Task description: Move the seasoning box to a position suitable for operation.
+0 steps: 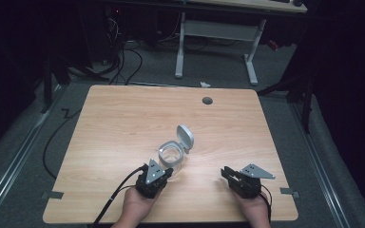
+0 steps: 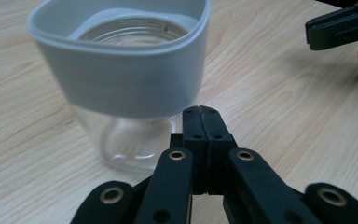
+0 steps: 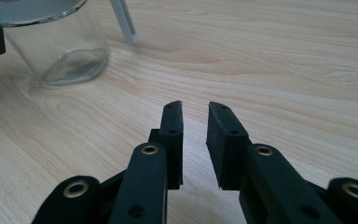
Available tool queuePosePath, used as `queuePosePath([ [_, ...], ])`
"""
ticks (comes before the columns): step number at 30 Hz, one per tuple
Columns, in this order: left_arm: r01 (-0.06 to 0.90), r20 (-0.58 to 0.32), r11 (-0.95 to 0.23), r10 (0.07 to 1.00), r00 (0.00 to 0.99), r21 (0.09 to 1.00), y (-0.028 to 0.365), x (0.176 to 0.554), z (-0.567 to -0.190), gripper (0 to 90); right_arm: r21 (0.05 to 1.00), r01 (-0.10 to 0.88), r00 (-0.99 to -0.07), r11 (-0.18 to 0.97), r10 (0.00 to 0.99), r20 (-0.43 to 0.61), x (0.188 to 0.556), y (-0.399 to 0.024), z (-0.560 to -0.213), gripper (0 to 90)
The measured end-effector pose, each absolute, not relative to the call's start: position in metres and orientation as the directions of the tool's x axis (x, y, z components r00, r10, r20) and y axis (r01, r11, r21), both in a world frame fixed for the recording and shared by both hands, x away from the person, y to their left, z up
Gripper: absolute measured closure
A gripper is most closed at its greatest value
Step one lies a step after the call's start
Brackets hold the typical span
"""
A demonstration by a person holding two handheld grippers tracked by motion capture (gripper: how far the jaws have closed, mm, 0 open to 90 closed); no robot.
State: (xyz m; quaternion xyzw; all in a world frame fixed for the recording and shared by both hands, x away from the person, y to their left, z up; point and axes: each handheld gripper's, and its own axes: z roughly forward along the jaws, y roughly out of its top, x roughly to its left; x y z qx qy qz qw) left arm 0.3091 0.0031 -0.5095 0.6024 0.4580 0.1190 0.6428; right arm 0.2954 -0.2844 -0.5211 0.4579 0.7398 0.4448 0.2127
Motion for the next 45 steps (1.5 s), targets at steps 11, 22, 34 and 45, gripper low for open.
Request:
queuePosePath([
  [11,0.382,-0.462,0.291,0.726,0.509,0.877,0.027,0.311,-0.504,90.0,0.854,0.491,-0.485,0.174,0.868,0.102,0.294,-0.287,-0.521,76.3],
  [22,0.392,-0.463,0.277,0.705,0.538,0.877,0.008,0.317,-0.501,90.0,0.854,0.487,-0.492,0.183,0.866,0.094,0.295,-0.285,-0.521,76.3],
  [34,0.403,-0.469,0.274,0.697,0.542,0.873,0.001,0.322,-0.503,90.0,0.857,0.484,-0.488,0.177,0.868,0.096,0.294,-0.289,-0.521,76.5],
  [45,0.358,-0.459,0.324,0.791,0.405,0.875,0.037,0.387,-0.51,90.0,0.858,0.484,-0.484,0.171,0.869,0.1,0.292,-0.291,-0.52,79.6],
])
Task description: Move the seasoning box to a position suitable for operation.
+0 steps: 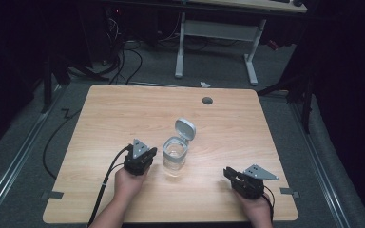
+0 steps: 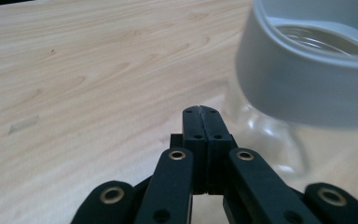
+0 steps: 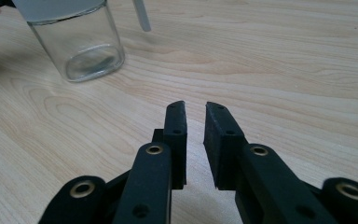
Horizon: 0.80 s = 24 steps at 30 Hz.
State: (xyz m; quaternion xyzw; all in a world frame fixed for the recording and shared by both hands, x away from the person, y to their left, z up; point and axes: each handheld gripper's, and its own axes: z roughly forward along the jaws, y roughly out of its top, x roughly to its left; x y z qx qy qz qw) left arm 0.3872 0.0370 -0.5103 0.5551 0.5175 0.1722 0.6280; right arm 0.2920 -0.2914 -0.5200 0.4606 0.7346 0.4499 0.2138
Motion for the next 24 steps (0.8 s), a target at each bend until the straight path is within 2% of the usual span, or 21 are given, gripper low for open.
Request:
queuePosePath([
  [5,0.358,-0.471,0.334,0.772,0.427,0.872,0.026,0.384,-0.51,90.0,0.854,0.489,-0.492,0.177,0.865,0.102,0.293,-0.29,-0.523,83.4],
  [12,0.354,-0.473,0.336,0.765,0.438,0.873,0.025,0.379,-0.507,90.0,0.856,0.486,-0.494,0.179,0.864,0.099,0.292,-0.29,-0.522,83.5],
  [24,0.354,-0.483,0.341,0.726,0.489,0.871,0.016,0.345,-0.506,90.0,0.856,0.49,-0.477,0.166,0.873,0.104,0.293,-0.29,-0.522,83.4],
])
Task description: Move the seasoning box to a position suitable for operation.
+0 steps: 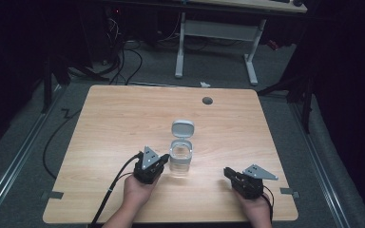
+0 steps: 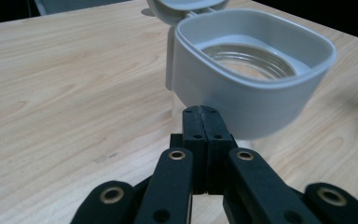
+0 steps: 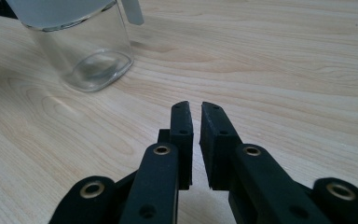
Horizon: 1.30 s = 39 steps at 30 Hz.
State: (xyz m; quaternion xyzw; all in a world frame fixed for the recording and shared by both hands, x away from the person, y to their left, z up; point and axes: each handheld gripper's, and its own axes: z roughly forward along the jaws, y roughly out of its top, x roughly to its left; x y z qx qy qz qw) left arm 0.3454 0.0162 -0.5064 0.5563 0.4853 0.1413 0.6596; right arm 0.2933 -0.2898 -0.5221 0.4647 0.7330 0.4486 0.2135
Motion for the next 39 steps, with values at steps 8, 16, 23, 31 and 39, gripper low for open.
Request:
queuePosePath([
  [8,0.37,-0.515,0.369,0.708,0.482,0.853,0.027,0.331,-0.513,88.9,0.851,0.5,-0.455,0.161,0.885,0.099,0.3,-0.28,-0.522,82.8],
  [16,0.406,-0.498,0.314,0.698,0.514,0.858,0.017,0.32,-0.529,88.8,0.853,0.502,-0.432,0.138,0.895,0.109,0.32,-0.261,-0.511,89.9],
  [23,0.421,-0.494,0.289,0.68,0.541,0.859,0.006,0.319,-0.528,90.0,0.866,0.462,-0.479,0.191,0.876,0.062,0.343,-0.238,-0.491,89.5],
  [31,0.436,-0.502,0.283,0.667,0.55,0.854,-0.005,0.325,-0.529,90.0,0.876,0.435,-0.484,0.206,0.875,0.035,0.365,-0.221,-0.476,89.0],
  [39,0.44,-0.509,0.287,0.658,0.555,0.851,-0.008,0.328,-0.532,90.0,0.883,0.423,-0.481,0.204,0.876,0.028,0.388,-0.211,-0.467,89.8],
])
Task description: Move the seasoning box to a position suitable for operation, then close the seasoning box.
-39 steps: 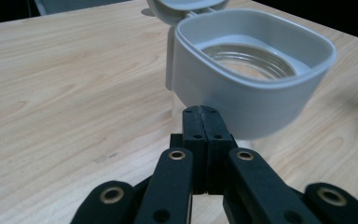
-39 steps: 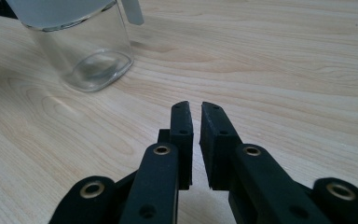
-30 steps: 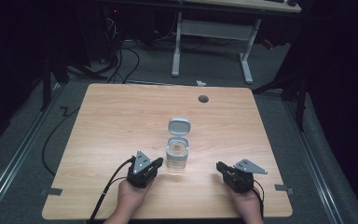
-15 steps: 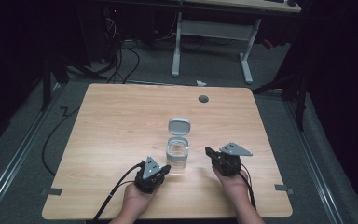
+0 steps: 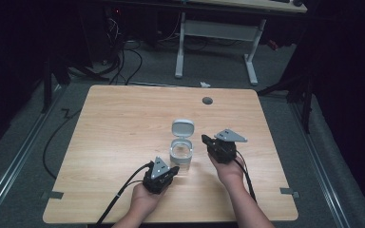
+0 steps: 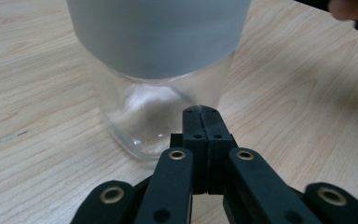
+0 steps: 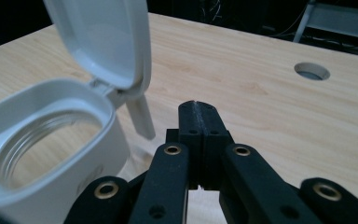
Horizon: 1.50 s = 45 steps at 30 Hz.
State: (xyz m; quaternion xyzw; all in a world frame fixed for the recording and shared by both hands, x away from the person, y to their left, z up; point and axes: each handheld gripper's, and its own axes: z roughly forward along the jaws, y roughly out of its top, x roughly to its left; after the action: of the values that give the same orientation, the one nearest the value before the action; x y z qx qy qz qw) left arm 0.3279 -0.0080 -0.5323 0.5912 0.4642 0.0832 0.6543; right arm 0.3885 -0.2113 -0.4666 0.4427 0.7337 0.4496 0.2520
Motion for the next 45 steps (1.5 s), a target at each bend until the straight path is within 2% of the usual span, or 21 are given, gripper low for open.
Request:
queuePosePath([
  [7,0.449,-0.523,0.297,0.65,0.551,0.843,-0.008,0.329,-0.532,90.0,0.899,0.396,-0.486,0.189,0.874,0.03,0.419,-0.195,-0.452,89.7],
  [14,0.452,-0.516,0.285,0.654,0.553,0.845,-0.009,0.329,-0.533,90.0,0.919,0.354,-0.513,0.172,0.857,0.038,0.426,-0.185,-0.436,89.7],
  [21,0.454,-0.516,0.284,0.658,0.548,0.845,-0.009,0.329,-0.533,90.0,0.927,0.299,-0.608,0.225,0.794,0.004,0.381,-0.179,-0.435,89.5],
  [26,0.451,-0.518,0.289,0.656,0.549,0.844,-0.004,0.326,-0.529,90.0,0.923,0.3,-0.615,0.241,0.788,-0.006,0.363,-0.181,-0.445,89.3],
  [34,0.409,-0.477,0.28,0.693,0.54,0.869,0.032,0.319,-0.519,87.6,0.931,0.305,-0.571,0.202,0.821,0.009,0.345,-0.208,-0.452,87.6],
  [42,0.369,-0.438,0.282,0.77,0.464,0.886,0.079,0.336,-0.523,82.7,0.913,0.367,-0.507,0.181,0.861,0.033,0.337,-0.238,-0.475,86.5],
  [45,0.356,-0.422,0.282,0.805,0.418,0.891,0.103,0.343,-0.524,78.0,0.903,0.395,-0.47,0.172,0.882,0.037,0.333,-0.254,-0.485,85.0],
])
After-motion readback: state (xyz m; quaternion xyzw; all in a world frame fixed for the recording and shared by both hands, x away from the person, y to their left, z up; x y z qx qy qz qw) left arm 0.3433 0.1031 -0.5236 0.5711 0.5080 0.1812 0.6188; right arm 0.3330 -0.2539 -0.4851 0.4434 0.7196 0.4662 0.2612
